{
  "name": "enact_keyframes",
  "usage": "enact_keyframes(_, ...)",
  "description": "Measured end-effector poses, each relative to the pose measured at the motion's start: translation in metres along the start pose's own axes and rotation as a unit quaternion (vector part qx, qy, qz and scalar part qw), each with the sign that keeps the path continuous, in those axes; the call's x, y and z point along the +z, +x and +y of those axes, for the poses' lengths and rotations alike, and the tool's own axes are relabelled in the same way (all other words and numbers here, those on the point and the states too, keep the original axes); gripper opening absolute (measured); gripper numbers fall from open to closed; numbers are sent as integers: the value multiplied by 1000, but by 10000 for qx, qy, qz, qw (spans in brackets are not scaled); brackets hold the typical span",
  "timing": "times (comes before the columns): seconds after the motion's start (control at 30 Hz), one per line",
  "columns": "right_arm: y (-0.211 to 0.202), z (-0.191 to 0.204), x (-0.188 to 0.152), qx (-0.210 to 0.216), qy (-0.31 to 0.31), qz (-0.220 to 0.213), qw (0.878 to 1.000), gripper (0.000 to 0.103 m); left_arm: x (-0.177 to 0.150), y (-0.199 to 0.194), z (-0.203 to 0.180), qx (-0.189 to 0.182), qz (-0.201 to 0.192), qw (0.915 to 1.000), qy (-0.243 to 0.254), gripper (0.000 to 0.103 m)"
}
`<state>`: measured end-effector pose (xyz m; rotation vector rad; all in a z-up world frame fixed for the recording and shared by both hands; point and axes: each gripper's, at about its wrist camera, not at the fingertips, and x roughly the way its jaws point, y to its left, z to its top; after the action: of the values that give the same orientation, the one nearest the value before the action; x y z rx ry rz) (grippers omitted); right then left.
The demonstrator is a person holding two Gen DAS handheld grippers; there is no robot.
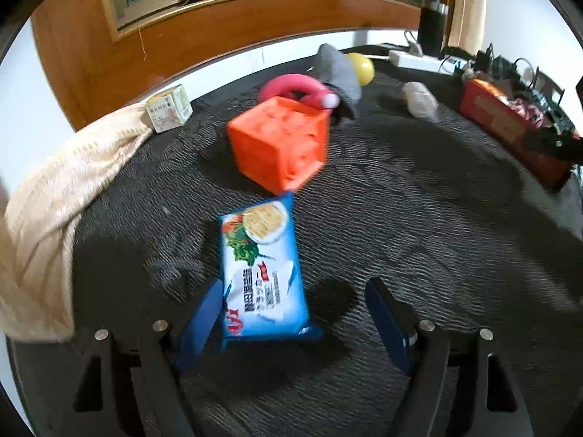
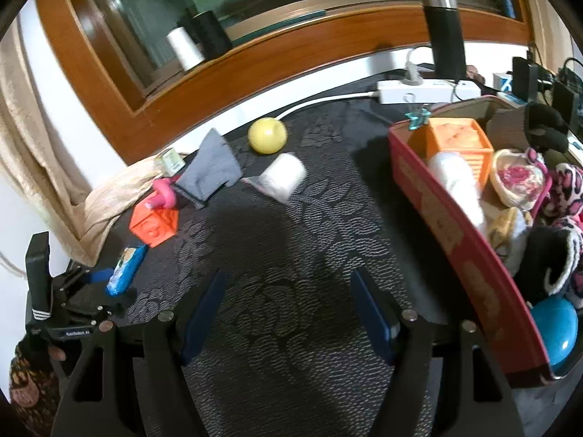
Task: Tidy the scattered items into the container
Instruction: 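Lift blue biscuit packet with left tool while right tool moves to orange cube, then grasp orange rubber cube with right tool while left tool holds biscuit packet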
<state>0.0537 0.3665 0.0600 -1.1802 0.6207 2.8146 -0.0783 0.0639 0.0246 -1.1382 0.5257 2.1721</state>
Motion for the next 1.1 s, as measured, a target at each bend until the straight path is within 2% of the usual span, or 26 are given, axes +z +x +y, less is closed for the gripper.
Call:
enact_keyframes(0.03,-1,3,-1,19,-41,-1,10000,75,-2,-1,-3,65,-25,10000,-59,81)
enact_keyframes(0.13,-5,11,-3,49,-152,-23,9999,75,-2,6,-1,615,-7,9971,-441,81)
enact_keyframes(0.23,-9,17,-3,17,-245,-46,9997,75,-2,8,14,605,-74,9922,-1085,81)
enact_keyframes(0.3,-8,22,-2,-20,-321,-37,9995,75,-2,8,25,524,-137,9875,-1479,69)
enact_keyframes(0.33,-6,25,-2,-35,-368,-28,9993,75,-4,8,29,441,-171,9855,-1630,53)
enact_keyframes(0.47,8,46,5,118,-622,160,9979,75,-8,4,31,316,-293,9832,-1774,46)
enact_keyframes(0.6,35,79,13,456,-959,479,9932,75,-6,-5,35,208,-500,9810,-1862,45)
enact_keyframes(0.7,62,108,18,690,-1168,749,9879,75,-5,-21,45,291,-733,9756,-2050,45)
enact_keyframes(0.83,95,140,18,726,-1416,919,9830,75,-7,-35,59,412,-906,9675,-2323,45)
enact_keyframes(0.93,116,163,17,573,-1749,816,9795,75,-6,-36,73,467,-952,9643,-2425,45)
enact_keyframes(1.1,153,190,26,88,-2298,434,9722,79,-7,-34,71,476,-929,9632,-2478,45)
